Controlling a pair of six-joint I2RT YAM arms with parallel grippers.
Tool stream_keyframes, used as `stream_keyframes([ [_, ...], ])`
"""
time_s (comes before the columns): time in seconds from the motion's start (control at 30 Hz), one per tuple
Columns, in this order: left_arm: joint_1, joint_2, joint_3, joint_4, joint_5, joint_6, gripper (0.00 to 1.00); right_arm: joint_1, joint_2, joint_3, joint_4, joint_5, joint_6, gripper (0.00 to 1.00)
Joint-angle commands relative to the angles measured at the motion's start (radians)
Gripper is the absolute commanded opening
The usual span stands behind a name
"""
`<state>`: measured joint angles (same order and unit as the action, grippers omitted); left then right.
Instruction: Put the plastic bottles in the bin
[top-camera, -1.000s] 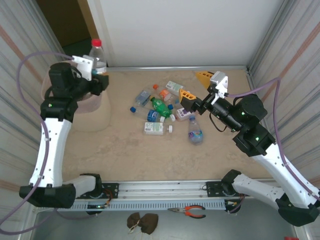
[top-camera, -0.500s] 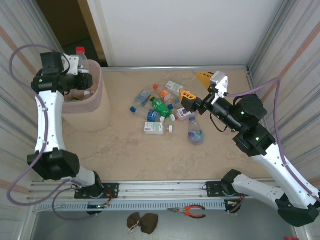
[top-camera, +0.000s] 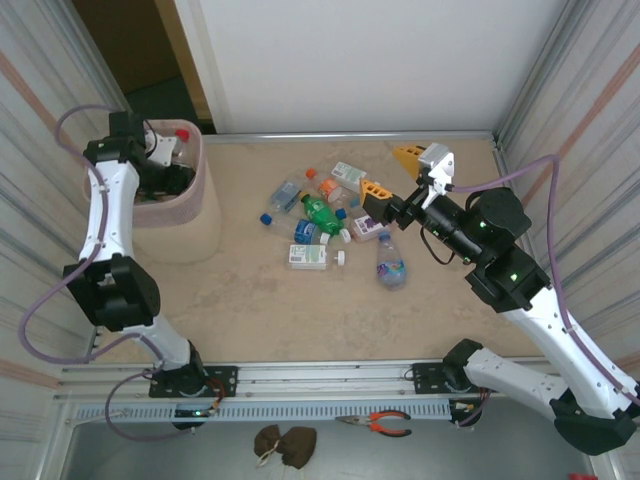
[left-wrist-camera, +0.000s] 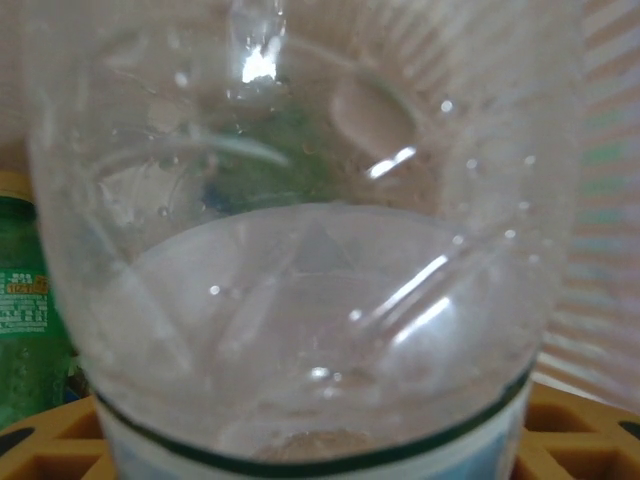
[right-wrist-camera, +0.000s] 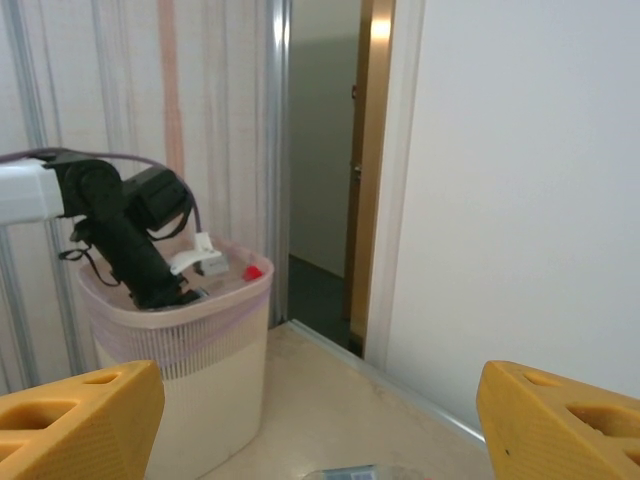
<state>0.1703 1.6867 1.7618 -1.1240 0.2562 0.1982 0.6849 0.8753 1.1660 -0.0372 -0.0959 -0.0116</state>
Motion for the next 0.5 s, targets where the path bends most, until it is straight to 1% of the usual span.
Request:
stream_keyframes([
  [0.0, 0.009, 0.014, -0.002, -0.048, -0.008, 0.029, 0.62, -0.013, -0.012, -0.016, -0.001, 0.028, -0.001, 0.81],
  [0.33, 0.009, -0.04, 0.016, -0.033, 0.028, 0.016, 0.75, -0.036, -0.007, -0.019, -0.056, 0.049, 0.016, 0.81],
  [0.47, 0.008, -0.071, 0.021, -0.028, 0.028, 0.011, 0.76, -0.047, -0.003, -0.019, -0.089, 0.061, 0.023, 0.81],
])
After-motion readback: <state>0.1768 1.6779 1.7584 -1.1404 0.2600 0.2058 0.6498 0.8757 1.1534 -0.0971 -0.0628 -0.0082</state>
